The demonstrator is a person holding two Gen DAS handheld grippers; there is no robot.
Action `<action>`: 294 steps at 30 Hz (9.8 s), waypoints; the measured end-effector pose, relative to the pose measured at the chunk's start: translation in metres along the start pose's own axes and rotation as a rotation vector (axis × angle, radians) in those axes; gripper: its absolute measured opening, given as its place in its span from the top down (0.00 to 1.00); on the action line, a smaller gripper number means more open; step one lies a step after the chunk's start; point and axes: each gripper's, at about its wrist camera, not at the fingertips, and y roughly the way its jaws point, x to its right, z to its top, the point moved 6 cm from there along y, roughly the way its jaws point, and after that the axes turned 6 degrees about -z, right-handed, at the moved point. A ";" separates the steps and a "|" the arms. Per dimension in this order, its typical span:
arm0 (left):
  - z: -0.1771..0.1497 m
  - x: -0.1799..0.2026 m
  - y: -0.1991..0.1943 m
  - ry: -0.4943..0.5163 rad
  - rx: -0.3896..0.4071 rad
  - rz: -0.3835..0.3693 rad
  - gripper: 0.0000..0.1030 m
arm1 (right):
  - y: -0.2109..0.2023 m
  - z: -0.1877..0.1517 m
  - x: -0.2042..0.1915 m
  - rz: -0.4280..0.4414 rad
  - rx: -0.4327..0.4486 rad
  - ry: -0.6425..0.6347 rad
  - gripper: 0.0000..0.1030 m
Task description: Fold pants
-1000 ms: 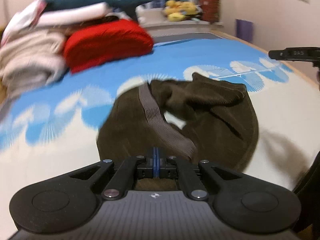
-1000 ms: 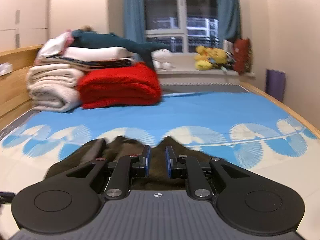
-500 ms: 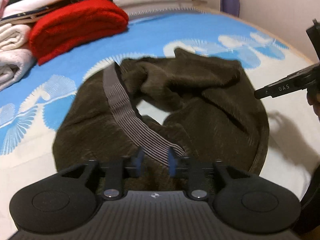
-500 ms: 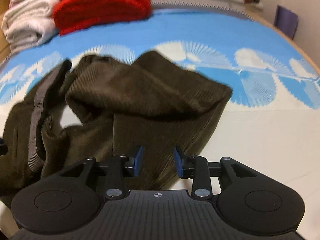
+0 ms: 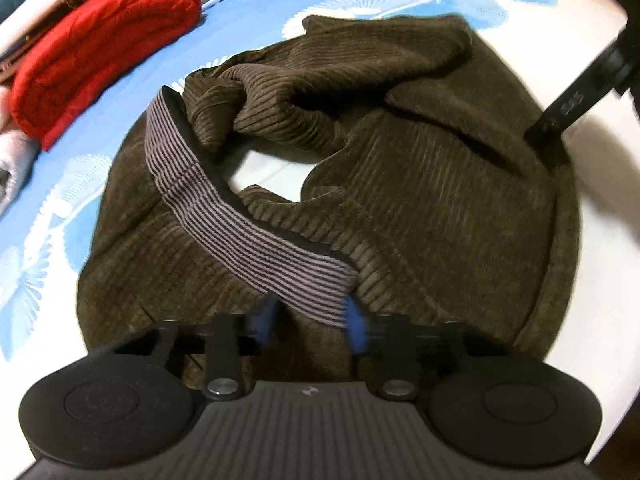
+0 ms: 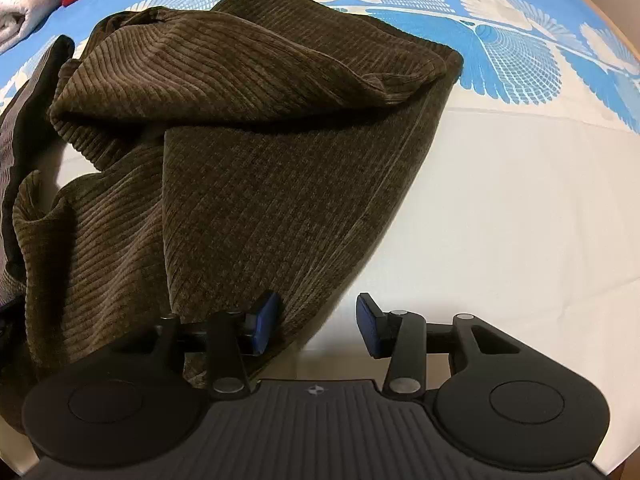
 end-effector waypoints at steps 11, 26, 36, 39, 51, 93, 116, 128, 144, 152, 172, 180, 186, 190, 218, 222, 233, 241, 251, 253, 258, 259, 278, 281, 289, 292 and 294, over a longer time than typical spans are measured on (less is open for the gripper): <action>-0.032 -0.128 -0.104 -0.411 0.302 0.166 0.84 | -0.027 0.004 0.009 0.034 0.120 0.095 0.93; -0.212 -0.268 -0.132 -1.145 0.001 0.312 0.81 | -0.041 -0.006 0.021 0.011 0.106 0.080 0.94; -0.159 -0.249 -0.112 -1.064 0.070 0.214 0.57 | -0.034 -0.005 0.032 0.111 0.100 0.174 0.79; -0.130 -0.227 -0.098 -0.933 0.058 0.148 0.50 | -0.030 0.001 0.037 0.122 0.115 0.217 0.72; -0.087 -0.136 -0.038 -0.548 -0.141 0.031 0.50 | 0.012 0.038 0.058 0.091 0.084 0.346 0.58; -0.131 -0.189 -0.059 -0.726 -0.175 0.197 0.50 | -0.036 -0.062 0.259 0.127 0.105 0.793 0.48; -0.134 -0.190 -0.056 -0.732 -0.180 0.186 0.49 | -0.052 -0.020 0.284 -0.024 0.339 0.739 0.94; -0.135 -0.190 -0.067 -0.756 -0.152 0.169 0.49 | -0.055 -0.133 0.378 -0.227 0.038 1.112 0.87; -0.202 -0.252 -0.083 -1.146 -0.183 0.234 0.25 | -0.096 -0.103 0.383 -0.338 0.253 0.971 0.85; -0.219 -0.254 -0.077 -1.182 -0.214 0.196 0.24 | -0.099 -0.042 0.306 -0.055 0.344 0.726 0.64; -0.209 -0.233 -0.123 -0.902 -0.269 0.258 0.79 | -0.084 0.041 0.169 0.139 0.293 0.595 0.63; -0.104 -0.206 -0.161 -0.769 0.036 0.303 0.69 | -0.072 0.046 0.164 0.158 0.260 0.593 0.63; 0.012 -0.148 -0.114 -0.560 0.047 0.027 0.69 | -0.037 0.054 0.166 0.164 0.186 0.633 0.63; 0.073 -0.119 -0.081 -0.437 0.092 -0.077 0.68 | -0.013 0.056 0.168 0.203 0.118 0.739 0.63; 0.106 -0.144 0.069 -0.295 -0.083 0.008 0.90 | -0.026 0.152 0.187 0.001 0.346 1.077 0.94; 0.104 -0.114 0.036 -0.047 -0.054 -0.196 0.89 | -0.101 0.216 0.187 0.021 0.741 0.773 0.83; 0.095 -0.107 0.039 0.022 -0.066 -0.250 0.88 | 0.027 0.156 0.208 0.080 0.254 0.927 0.43; 0.092 -0.141 0.029 -0.137 -0.059 -0.167 0.89 | 0.070 0.147 0.199 0.089 0.242 1.034 0.44; 0.083 -0.126 0.043 -0.061 -0.101 -0.178 0.88 | 0.084 0.189 0.202 0.082 0.325 0.823 0.98; 0.085 -0.124 0.043 -0.061 -0.092 -0.198 0.88 | 0.062 0.195 0.210 0.065 0.361 0.848 0.98; 0.089 -0.109 0.043 -0.018 -0.079 -0.267 0.88 | -0.016 0.193 0.235 -0.102 0.457 0.888 0.98; 0.088 -0.104 0.044 0.002 -0.091 -0.265 0.88 | 0.002 0.171 0.245 -0.174 0.354 0.942 0.98; 0.044 -0.231 -0.024 -0.370 0.084 -0.113 0.57 | -0.049 0.161 0.202 0.013 0.408 0.663 0.62; 0.000 -0.298 -0.030 -0.621 0.070 0.004 0.44 | -0.087 0.161 0.152 0.121 0.435 0.542 0.59; -0.108 -0.381 0.000 -0.967 -0.045 0.086 0.26 | -0.173 0.129 0.066 0.263 0.538 0.242 0.58; -0.123 -0.380 0.014 -1.002 -0.041 0.028 0.26 | -0.186 0.109 0.062 0.229 0.590 0.139 0.58; -0.125 -0.373 0.023 -0.982 -0.049 0.022 0.27 | -0.183 0.098 0.064 0.169 0.598 0.093 0.58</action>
